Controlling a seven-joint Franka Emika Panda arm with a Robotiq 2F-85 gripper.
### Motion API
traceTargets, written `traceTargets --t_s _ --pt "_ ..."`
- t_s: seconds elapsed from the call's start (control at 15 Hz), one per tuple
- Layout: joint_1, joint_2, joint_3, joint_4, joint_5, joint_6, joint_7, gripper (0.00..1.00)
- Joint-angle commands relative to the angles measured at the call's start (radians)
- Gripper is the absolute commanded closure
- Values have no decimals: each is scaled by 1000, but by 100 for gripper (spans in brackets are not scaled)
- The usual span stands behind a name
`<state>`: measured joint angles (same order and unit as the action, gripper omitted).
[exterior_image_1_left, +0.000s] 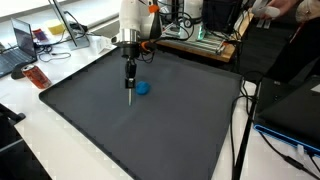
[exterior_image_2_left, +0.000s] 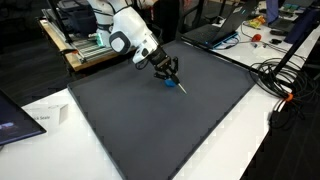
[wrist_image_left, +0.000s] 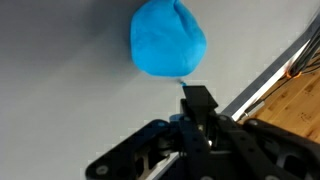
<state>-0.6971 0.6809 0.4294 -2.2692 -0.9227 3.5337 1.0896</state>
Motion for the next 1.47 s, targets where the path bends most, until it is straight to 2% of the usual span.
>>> traceTargets --t_s 0.0,0.2,0.4,0.93,1.4 --pt "-26 57 39 50 -21 -28 24 97" --pt "-56 86 71 64 -29 -54 44 97" --pt "-109 95 131 66 -40 -99 60 97" --pt "-244 103 333 94 23 -384 14 97" --pt "-266 53 399 107 34 -530 21 97"
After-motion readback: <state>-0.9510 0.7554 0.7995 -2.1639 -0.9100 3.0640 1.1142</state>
